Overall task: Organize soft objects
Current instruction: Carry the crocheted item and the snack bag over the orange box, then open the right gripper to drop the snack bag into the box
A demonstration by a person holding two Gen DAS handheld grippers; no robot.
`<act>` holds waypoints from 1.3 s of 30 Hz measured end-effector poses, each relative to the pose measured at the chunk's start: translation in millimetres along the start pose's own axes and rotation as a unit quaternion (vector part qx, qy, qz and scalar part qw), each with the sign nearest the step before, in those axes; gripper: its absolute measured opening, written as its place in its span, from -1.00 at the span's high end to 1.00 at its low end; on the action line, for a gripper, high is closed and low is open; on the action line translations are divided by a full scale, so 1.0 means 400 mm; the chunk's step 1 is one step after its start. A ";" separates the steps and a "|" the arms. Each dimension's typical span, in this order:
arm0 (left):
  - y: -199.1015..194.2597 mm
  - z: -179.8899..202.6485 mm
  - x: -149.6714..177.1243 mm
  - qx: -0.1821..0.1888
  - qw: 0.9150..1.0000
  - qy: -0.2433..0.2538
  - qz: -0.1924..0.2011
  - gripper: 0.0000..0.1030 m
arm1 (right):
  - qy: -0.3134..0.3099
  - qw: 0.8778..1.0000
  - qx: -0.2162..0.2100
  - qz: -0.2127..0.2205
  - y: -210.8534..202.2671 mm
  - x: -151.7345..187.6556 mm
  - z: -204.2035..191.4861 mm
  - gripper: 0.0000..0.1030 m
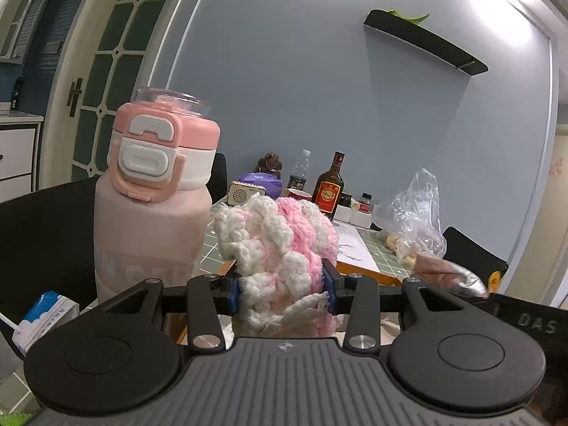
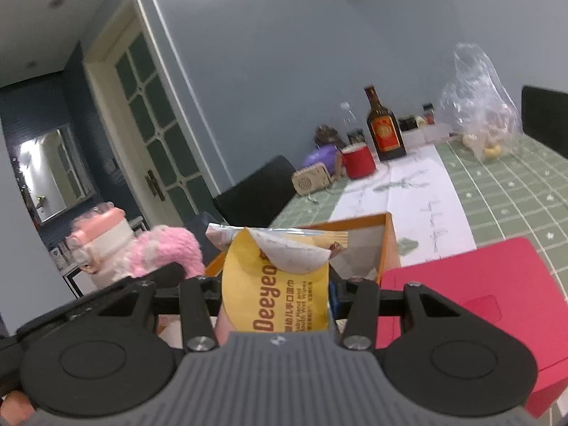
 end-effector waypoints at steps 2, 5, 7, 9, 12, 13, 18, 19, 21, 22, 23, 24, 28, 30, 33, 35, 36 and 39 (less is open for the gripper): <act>-0.003 0.001 -0.002 0.000 1.000 -0.001 0.001 0.06 | 0.004 1.000 0.000 0.004 -0.005 -0.011 0.001 0.08; 0.001 -0.008 -0.003 0.001 1.000 -0.010 -0.002 0.06 | 0.009 0.999 0.022 -0.029 0.017 -0.016 0.003 0.08; 0.005 -0.011 -0.003 0.004 1.000 -0.018 -0.007 0.06 | -0.003 0.994 0.059 -0.094 0.058 0.008 0.010 0.08; 0.006 -0.014 -0.004 0.009 1.000 -0.022 -0.010 0.06 | -0.007 0.991 0.048 -0.126 0.084 0.013 0.009 0.08; 0.006 -0.015 -0.006 0.004 1.000 -0.027 -0.012 0.06 | -0.024 0.989 0.053 -0.134 0.098 -0.013 0.007 0.08; 0.005 -0.018 -0.006 0.003 0.999 -0.031 -0.011 0.06 | -0.034 0.989 0.058 -0.130 0.102 -0.022 0.006 0.08; 0.005 -0.021 -0.009 -0.003 0.999 -0.036 -0.008 0.06 | -0.071 0.985 0.075 -0.135 0.157 -0.044 0.000 0.08; 0.007 -0.022 -0.007 -0.004 0.999 -0.036 -0.009 0.06 | -0.075 0.985 0.075 -0.138 0.170 -0.042 -0.002 0.09; 0.009 -0.024 -0.004 -0.007 0.999 -0.040 -0.015 0.06 | -0.073 0.983 0.090 -0.140 0.200 -0.040 0.002 0.08; 0.009 -0.027 -0.004 -0.007 0.999 -0.044 -0.016 0.06 | -0.067 0.983 0.098 -0.143 0.214 -0.038 0.006 0.08; 0.009 -0.026 -0.004 -0.006 0.999 -0.046 -0.017 0.06 | -0.060 0.982 0.103 -0.149 0.231 -0.034 0.010 0.08; 0.009 -0.024 -0.004 -0.006 0.999 -0.046 -0.016 0.06 | -0.055 0.981 0.105 -0.155 0.245 -0.028 0.011 0.08; 0.005 -0.020 -0.005 -0.013 0.999 -0.032 -0.007 0.06 | -0.062 0.974 0.121 -0.180 0.293 -0.015 0.010 0.08; 0.003 -0.016 -0.004 -0.016 1.000 -0.026 -0.003 0.06 | -0.058 0.973 0.115 -0.189 0.305 -0.014 0.010 -0.02; 0.004 -0.009 -0.001 -0.018 1.000 -0.014 -0.004 0.06 | -0.049 0.976 0.120 -0.174 0.291 -0.022 0.024 -0.78; 0.001 -0.005 -0.001 -0.014 1.000 -0.012 -0.002 0.06 | -0.047 0.981 0.108 -0.154 0.265 -0.032 0.028 -0.84; 0.001 -0.006 -0.001 -0.015 1.000 -0.011 -0.001 0.06 | -0.047 0.983 0.104 -0.144 0.250 -0.038 0.028 -0.84; 0.003 -0.010 0.000 -0.013 1.000 -0.020 -0.005 0.06 | -0.043 0.991 0.098 -0.083 0.177 -0.065 0.036 -0.86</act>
Point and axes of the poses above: each gripper's, at about its wrist camera, not at the fingertips, and y roughly the way its jaws point, z to its right, x to its underside, the point moved 9 cm from there along y, roughly the way its jaws point, and after that the axes turned 3 degrees about z, right-handed, at the moved point
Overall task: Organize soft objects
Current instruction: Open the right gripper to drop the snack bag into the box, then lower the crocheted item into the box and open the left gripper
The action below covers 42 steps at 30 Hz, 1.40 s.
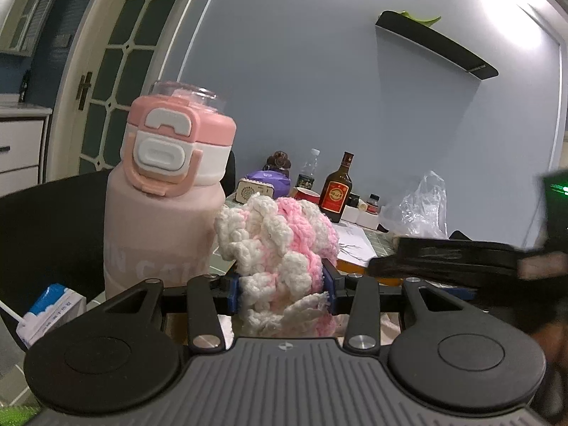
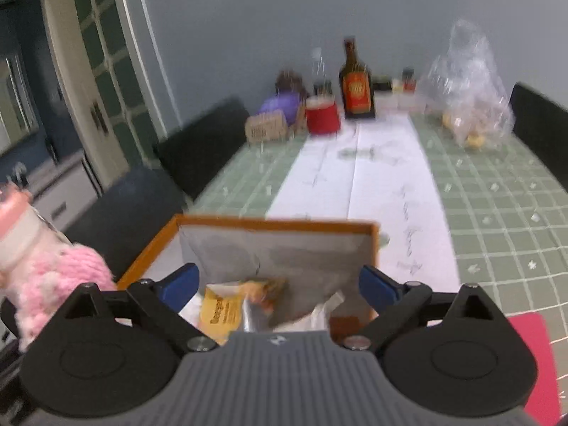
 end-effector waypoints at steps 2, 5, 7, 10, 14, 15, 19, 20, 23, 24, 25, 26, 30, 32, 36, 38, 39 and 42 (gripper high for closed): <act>0.000 -0.006 -0.001 0.004 1.000 -0.007 -0.004 0.06 | 0.007 0.999 -0.009 0.042 -0.062 0.002 0.010 -0.95; 0.002 -0.003 -0.001 0.008 1.000 0.000 -0.005 0.06 | 0.012 0.995 -0.026 0.092 -0.143 0.018 0.026 -0.95; 0.001 0.005 -0.001 0.011 1.000 0.013 -0.004 0.04 | 0.015 0.990 -0.030 0.136 -0.198 0.034 0.039 -0.95; 0.001 0.017 0.001 0.023 0.999 0.030 -0.006 0.04 | 0.003 0.974 -0.030 0.226 -0.269 0.057 0.057 -0.95; 0.003 0.041 0.011 0.067 0.997 0.036 -0.028 0.04 | -0.009 0.951 0.003 0.310 -0.322 0.093 0.095 -0.95; 0.004 0.048 0.015 0.074 0.996 0.041 -0.037 0.04 | -0.019 0.954 0.011 0.299 -0.316 0.095 0.097 -0.95; 0.007 0.065 0.031 0.091 0.993 0.050 -0.059 0.04 | 0.004 0.951 0.045 0.305 -0.309 0.105 0.139 -0.95; 0.009 0.066 0.033 0.094 0.993 0.048 -0.061 0.04 | 0.015 0.955 0.040 0.295 -0.300 0.105 0.146 -0.95; 0.014 0.069 0.038 0.089 0.993 0.057 -0.057 -0.14 | 0.046 0.957 0.033 0.284 -0.290 0.113 0.160 -0.95; 0.017 0.070 0.039 0.086 0.993 0.059 -0.056 -0.21 | 0.052 0.958 0.033 0.280 -0.288 0.116 0.164 -0.95; 0.019 0.071 0.041 0.087 0.993 0.055 -0.059 -0.34 | 0.055 0.959 0.033 0.277 -0.286 0.116 0.169 -0.95; 0.018 0.072 0.040 0.090 0.993 0.050 -0.059 -0.49 | 0.059 0.959 0.032 0.275 -0.285 0.117 0.171 -0.95; -0.002 0.077 0.023 0.108 0.993 0.036 -0.026 -0.76 | 0.067 0.962 0.025 0.265 -0.287 0.123 0.169 -0.95; -0.008 0.081 0.022 0.108 0.993 0.038 -0.018 -0.80 | 0.071 0.961 0.026 0.268 -0.302 0.133 0.165 -0.95; -0.005 0.095 0.026 0.122 0.991 0.041 -0.020 -0.81 | 0.069 0.960 0.033 0.269 -0.303 0.136 0.166 -0.95; -0.007 0.101 0.025 0.132 0.990 0.041 -0.019 -0.82 | 0.070 0.961 0.033 0.266 -0.300 0.138 0.168 -0.95; -0.009 0.104 0.025 0.135 0.990 0.042 -0.018 -0.82 | 0.071 0.961 0.034 0.265 -0.299 0.138 0.168 -0.95; -0.021 0.116 0.021 0.152 0.987 0.044 -0.010 -0.82 | 0.075 0.960 0.036 0.268 -0.303 0.138 0.171 -0.95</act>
Point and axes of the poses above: each gripper's, at about its wrist camera, not at the fingertips, and y roughly the way its jaws point, z to its right, x to its underside, the point moved 9 cm from there along y, roughly the way its jaws point, and after that the axes turned 3 degrees about z, right-handed, at the moved point
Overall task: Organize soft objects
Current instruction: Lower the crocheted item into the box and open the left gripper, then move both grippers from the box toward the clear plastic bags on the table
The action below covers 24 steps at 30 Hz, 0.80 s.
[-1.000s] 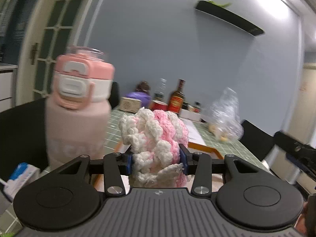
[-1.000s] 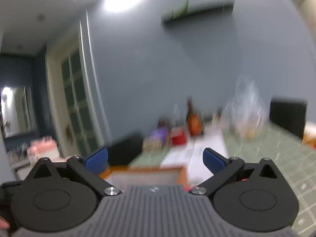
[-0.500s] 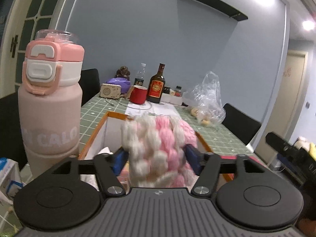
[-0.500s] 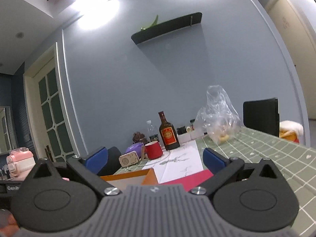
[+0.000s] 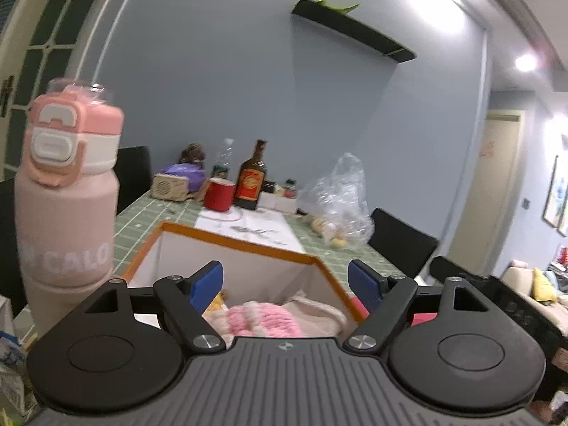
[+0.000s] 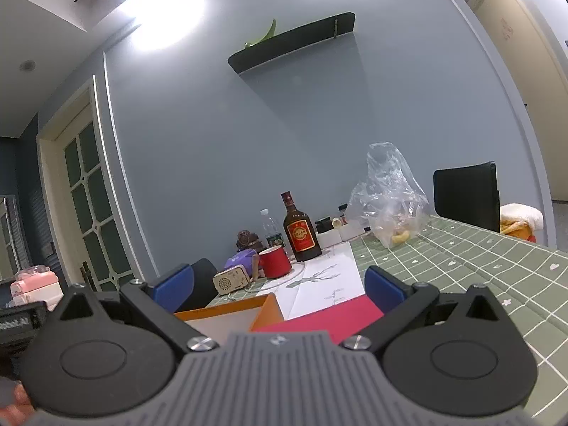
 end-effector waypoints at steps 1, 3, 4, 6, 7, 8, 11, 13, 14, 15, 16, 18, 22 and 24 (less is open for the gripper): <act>-0.007 0.005 -0.005 0.007 1.000 -0.001 0.008 -0.82 | 0.001 1.000 0.001 0.003 -0.002 -0.003 0.001 -0.95; -0.023 0.017 -0.013 0.024 0.999 -0.014 0.029 -0.82 | 0.000 1.000 0.003 0.006 -0.003 -0.006 0.001 -0.95; -0.032 0.025 -0.017 0.038 0.998 -0.019 0.038 -0.82 | -0.001 1.000 0.005 0.008 -0.004 -0.007 0.001 -0.95; -0.048 0.043 -0.025 0.073 0.996 -0.021 0.050 -0.82 | -0.004 1.000 0.009 0.008 -0.003 -0.006 0.003 -0.95; -0.055 0.052 -0.027 0.089 0.994 -0.022 0.054 -0.83 | -0.005 1.000 0.012 0.006 -0.001 -0.004 0.004 -0.95; -0.061 0.061 -0.028 0.105 0.993 -0.023 0.056 -0.83 | -0.006 1.000 0.014 0.004 0.000 -0.002 0.005 -0.95; -0.066 0.091 -0.019 0.148 0.988 -0.023 0.047 -0.84 | -0.007 1.000 0.018 0.000 0.003 0.004 0.008 -0.95; -0.060 0.110 -0.005 0.164 0.986 -0.017 0.033 -0.84 | -0.008 1.000 0.022 0.004 0.001 0.001 0.011 -0.95; -0.056 0.121 0.003 0.165 0.986 -0.011 0.027 -0.84 | -0.009 1.000 0.025 0.008 -0.003 -0.006 0.013 -0.95; -0.052 0.130 0.012 0.163 0.986 -0.002 0.024 -0.84 | -0.007 0.999 0.035 0.011 -0.008 -0.019 0.018 -0.95; -0.048 0.140 0.021 0.161 0.987 0.007 0.024 -0.82 | -0.004 0.999 0.047 0.007 -0.012 -0.034 0.023 -0.95; -0.046 0.169 0.042 0.163 0.986 0.037 0.018 -0.82 | -0.034 0.996 0.072 -0.032 -0.014 -0.063 0.022 -0.95; -0.052 0.227 0.085 0.175 0.982 0.076 -0.007 -0.81 | -0.062 0.989 0.103 -0.092 -0.077 -0.090 0.055 -0.95; -0.068 0.254 0.105 0.187 0.978 0.096 -0.010 -0.81 | -0.050 0.987 0.099 -0.117 -0.123 -0.082 0.084 -0.95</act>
Point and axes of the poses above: each gripper's, at about its wrist camera, not at the fingertips, and y roughly the way its jaws point, z to its right, x to its underside, the point moved 9 cm from there along y, roughly the way its jaws point, and after that the axes turned 3 degrees about z, right-handed, at the moved point
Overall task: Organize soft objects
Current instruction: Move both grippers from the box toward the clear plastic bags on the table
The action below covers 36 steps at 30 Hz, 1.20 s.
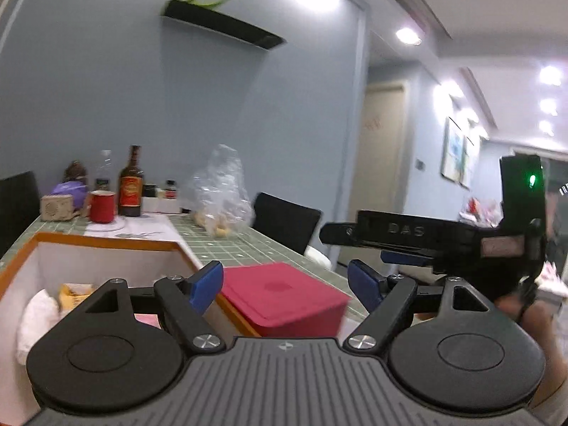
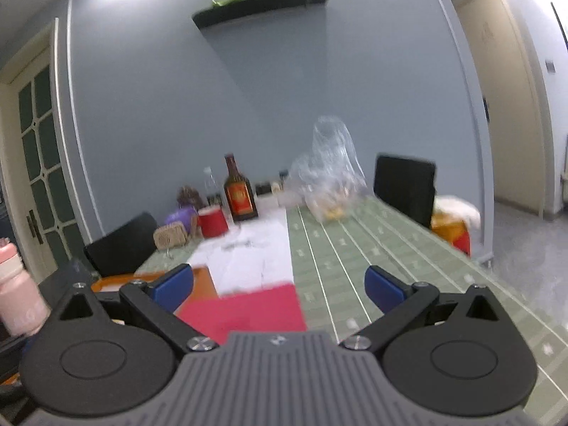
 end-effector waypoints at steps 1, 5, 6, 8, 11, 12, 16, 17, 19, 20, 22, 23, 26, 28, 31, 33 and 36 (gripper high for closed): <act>-0.001 0.016 0.006 0.002 1.000 0.012 0.000 -0.81 | -0.001 1.000 0.000 -0.013 -0.020 0.016 0.018 -0.95; 0.005 0.057 0.030 -0.008 0.999 0.039 0.004 -0.81 | -0.022 0.999 0.047 -0.013 -0.105 0.081 0.093 -0.95; 0.009 0.063 0.038 -0.004 0.999 0.042 -0.001 -0.81 | -0.027 0.998 0.063 -0.010 -0.121 0.091 0.110 -0.95; 0.020 0.074 0.055 0.000 0.999 0.049 -0.015 -0.81 | -0.038 0.994 0.097 -0.011 -0.143 0.115 0.146 -0.95; 0.035 0.088 0.083 0.016 0.997 0.062 -0.044 -0.81 | -0.042 0.990 0.129 -0.031 -0.152 0.148 0.193 -0.95; 0.038 0.094 0.092 0.026 0.996 0.064 -0.054 -0.81 | -0.040 0.990 0.128 -0.040 -0.154 0.160 0.205 -0.95; 0.046 0.108 0.120 0.052 0.994 0.056 -0.081 -0.81 | -0.031 0.992 0.103 -0.066 -0.163 0.196 0.222 -0.95; 0.048 0.108 0.124 0.054 0.993 0.055 -0.084 -0.81 | -0.034 0.992 0.100 -0.069 -0.167 0.203 0.224 -0.95; 0.050 0.107 0.124 0.054 0.993 0.057 -0.083 -0.81 | -0.047 0.991 0.099 -0.073 -0.170 0.215 0.223 -0.95; 0.051 0.107 0.125 0.054 0.993 0.059 -0.082 -0.81 | -0.057 0.991 0.098 -0.076 -0.172 0.225 0.223 -0.95; 0.054 0.108 0.123 0.059 0.993 0.060 -0.080 -0.81 | -0.076 0.989 0.091 -0.086 -0.180 0.242 0.219 -0.95; 0.054 0.110 0.123 0.064 0.993 0.060 -0.080 -0.81 | -0.088 0.988 0.086 -0.089 -0.184 0.247 0.213 -0.95; 0.053 0.106 0.117 0.047 0.994 0.066 -0.072 -0.81 | -0.119 0.987 0.062 -0.088 -0.190 0.254 0.187 -0.95; 0.043 0.101 0.110 0.050 0.995 0.057 -0.060 -0.81 | -0.135 0.986 0.052 -0.085 -0.192 0.259 0.174 -0.95; 0.040 0.089 0.100 0.060 0.996 0.029 -0.059 -0.81 | -0.117 0.990 0.048 -0.057 -0.194 0.243 0.171 -0.95; 0.041 0.082 0.096 0.061 0.996 0.020 -0.056 -0.81 | -0.085 0.994 0.037 -0.049 -0.187 0.231 0.172 -0.95; 0.044 0.071 0.091 0.060 0.997 0.011 -0.052 -0.81 | -0.089 0.993 0.023 -0.070 -0.150 0.224 0.152 -0.95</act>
Point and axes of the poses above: each gripper's, at about its wrist camera, not at the fingertips, and y roughly the way its jaws point, z to its right, x to its underside, the point moved 9 cm from there along y, roughly the way its jaws point, and after that the axes turned 3 degrees about z, right-handed, at the moved point
